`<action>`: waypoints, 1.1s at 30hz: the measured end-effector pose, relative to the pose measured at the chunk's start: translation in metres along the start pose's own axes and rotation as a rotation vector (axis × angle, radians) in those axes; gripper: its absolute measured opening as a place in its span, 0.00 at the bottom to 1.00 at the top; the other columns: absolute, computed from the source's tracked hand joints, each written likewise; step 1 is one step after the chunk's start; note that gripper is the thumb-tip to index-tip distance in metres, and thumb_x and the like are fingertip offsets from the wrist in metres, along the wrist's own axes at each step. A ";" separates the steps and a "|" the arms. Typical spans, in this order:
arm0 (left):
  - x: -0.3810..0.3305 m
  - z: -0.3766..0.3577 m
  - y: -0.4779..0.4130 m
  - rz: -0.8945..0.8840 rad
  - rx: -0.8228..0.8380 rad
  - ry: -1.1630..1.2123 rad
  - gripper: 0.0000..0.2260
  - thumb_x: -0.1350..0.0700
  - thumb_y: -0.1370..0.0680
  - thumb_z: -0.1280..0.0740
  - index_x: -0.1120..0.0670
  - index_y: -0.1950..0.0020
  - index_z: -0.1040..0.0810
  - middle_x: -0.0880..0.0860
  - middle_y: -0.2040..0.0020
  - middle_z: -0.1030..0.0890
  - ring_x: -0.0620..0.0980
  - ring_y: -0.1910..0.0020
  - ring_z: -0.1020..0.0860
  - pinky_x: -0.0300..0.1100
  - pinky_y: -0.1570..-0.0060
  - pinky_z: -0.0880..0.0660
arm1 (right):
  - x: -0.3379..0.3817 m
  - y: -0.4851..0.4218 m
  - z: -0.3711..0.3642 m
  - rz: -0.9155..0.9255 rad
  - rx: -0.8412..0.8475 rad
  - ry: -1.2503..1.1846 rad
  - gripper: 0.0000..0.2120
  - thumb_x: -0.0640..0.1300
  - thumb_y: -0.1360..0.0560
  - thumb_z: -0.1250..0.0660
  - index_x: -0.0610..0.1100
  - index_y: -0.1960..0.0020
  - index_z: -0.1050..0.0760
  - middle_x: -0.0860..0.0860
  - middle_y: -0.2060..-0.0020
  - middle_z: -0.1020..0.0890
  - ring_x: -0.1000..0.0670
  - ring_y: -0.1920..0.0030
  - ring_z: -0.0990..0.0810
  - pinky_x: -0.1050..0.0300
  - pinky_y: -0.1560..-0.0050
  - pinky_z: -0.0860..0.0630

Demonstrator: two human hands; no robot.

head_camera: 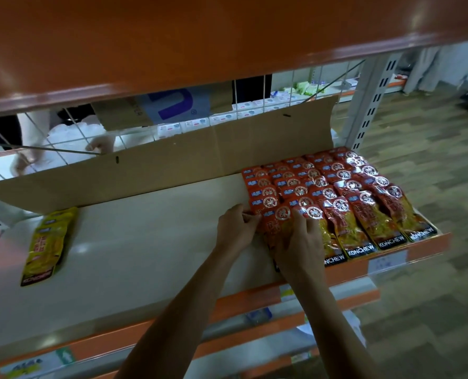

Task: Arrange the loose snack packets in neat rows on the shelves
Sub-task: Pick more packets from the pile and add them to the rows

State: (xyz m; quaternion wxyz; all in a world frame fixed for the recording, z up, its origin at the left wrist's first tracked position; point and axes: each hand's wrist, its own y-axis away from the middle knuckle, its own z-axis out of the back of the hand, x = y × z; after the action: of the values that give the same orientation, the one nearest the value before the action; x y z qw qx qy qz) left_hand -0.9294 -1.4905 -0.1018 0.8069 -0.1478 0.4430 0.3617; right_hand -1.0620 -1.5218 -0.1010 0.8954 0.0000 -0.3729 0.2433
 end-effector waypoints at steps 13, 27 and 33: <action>0.000 -0.002 0.002 0.008 -0.016 0.012 0.13 0.50 0.23 0.31 0.55 0.42 0.21 0.52 0.49 0.17 0.48 0.54 0.18 0.47 0.50 0.19 | 0.001 0.011 -0.004 0.026 -0.001 0.188 0.25 0.42 0.24 0.36 0.38 0.29 0.34 0.40 0.36 0.28 0.40 0.37 0.33 0.48 0.37 0.35; 0.000 -0.002 0.006 0.010 -0.012 0.029 0.13 0.49 0.23 0.31 0.54 0.42 0.22 0.52 0.47 0.17 0.47 0.55 0.17 0.43 0.53 0.19 | 0.005 0.009 -0.002 0.010 0.032 0.273 0.23 0.49 0.22 0.38 0.43 0.29 0.34 0.46 0.33 0.30 0.44 0.35 0.35 0.51 0.37 0.38; -0.001 0.000 0.010 -0.004 -0.003 0.037 0.15 0.49 0.23 0.31 0.55 0.40 0.23 0.53 0.45 0.18 0.48 0.52 0.18 0.47 0.49 0.19 | 0.005 0.010 -0.002 0.009 0.037 0.277 0.24 0.48 0.21 0.39 0.43 0.27 0.36 0.46 0.32 0.31 0.44 0.35 0.36 0.53 0.36 0.39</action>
State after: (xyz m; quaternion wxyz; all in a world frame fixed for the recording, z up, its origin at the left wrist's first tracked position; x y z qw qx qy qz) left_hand -0.9372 -1.4837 -0.1004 0.7991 -0.1567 0.4569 0.3580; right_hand -1.0620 -1.5102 -0.1005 0.9370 -0.0188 -0.2412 0.2520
